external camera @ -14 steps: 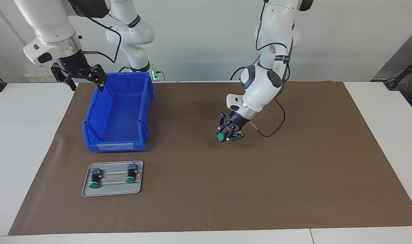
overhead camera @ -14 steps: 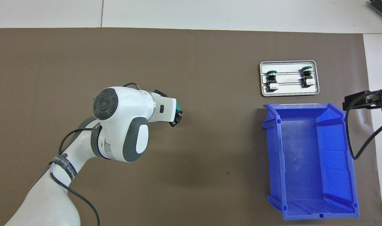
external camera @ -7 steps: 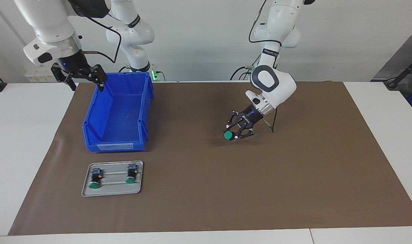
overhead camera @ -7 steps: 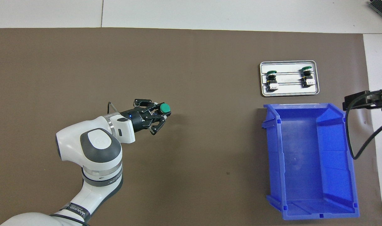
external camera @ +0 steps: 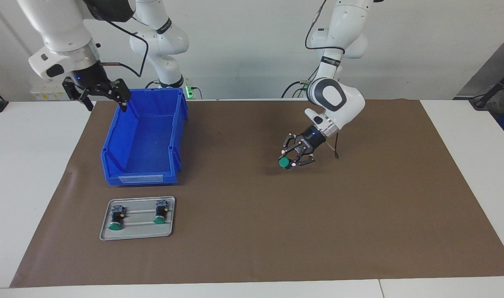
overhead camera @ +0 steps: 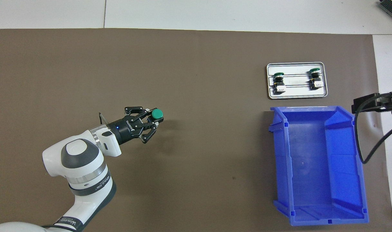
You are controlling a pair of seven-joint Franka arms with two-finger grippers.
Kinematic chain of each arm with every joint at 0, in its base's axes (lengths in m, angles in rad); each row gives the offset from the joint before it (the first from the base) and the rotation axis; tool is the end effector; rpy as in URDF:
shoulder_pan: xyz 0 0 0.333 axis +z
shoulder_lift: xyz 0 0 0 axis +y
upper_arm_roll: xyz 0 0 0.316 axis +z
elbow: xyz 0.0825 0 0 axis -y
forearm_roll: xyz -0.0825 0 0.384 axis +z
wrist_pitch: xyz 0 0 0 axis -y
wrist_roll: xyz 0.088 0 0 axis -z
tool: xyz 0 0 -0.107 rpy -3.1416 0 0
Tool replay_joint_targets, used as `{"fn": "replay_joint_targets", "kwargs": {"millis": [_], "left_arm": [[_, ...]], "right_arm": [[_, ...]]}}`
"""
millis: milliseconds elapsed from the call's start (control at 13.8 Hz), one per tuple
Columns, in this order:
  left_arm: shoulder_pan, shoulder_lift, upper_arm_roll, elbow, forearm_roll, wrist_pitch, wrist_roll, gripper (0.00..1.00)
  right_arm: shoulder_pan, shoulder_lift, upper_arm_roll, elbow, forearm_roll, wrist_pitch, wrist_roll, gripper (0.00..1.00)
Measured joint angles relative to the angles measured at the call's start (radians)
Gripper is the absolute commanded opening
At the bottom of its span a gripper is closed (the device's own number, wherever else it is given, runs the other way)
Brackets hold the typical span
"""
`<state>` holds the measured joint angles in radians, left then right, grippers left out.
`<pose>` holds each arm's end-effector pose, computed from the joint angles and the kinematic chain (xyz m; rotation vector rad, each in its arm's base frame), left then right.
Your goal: Place and press button with both arms
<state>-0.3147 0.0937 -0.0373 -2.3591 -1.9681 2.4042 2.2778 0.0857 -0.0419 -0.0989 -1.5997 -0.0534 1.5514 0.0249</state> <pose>0.4760 -0.1816 0.2908 1.9656 -0.9841 1.1536 0.5393 -0.0141 0.6321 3.0917 -0.0601 -0.0098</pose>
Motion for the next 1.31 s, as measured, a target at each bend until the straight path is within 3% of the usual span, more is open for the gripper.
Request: {"fn": "replay_joint_targets", "kwargs": {"millis": [436,727,800,873,1309], "left_arm": [[0.068,0.039,0.0,-0.143,-0.268,-0.315,0.355,0.0],[0.07,0.059,-0.003,-0.17,-0.291,-0.363,0.407,0.0],[0.071,0.061,-0.003,-0.173,-0.292,-0.361,0.408,0.42],[0.071,0.063,-0.002,-0.175,-0.292,-0.359,0.409,0.94],[0.088,0.065,0.003,-0.174,-0.296,-0.358,0.407,0.95]], "right_arm": [[0.0,0.0,0.0,0.0,0.0,0.0,0.0,1.0],[0.0,0.0,0.0,0.0,0.0,0.0,0.0,1.0],[0.0,0.0,0.0,0.0,0.0,0.0,0.0,1.0],[0.0,0.0,0.0,0.0,0.0,0.0,0.0,1.0],[0.0,0.0,0.0,0.0,0.0,0.0,0.0,1.0]]}}
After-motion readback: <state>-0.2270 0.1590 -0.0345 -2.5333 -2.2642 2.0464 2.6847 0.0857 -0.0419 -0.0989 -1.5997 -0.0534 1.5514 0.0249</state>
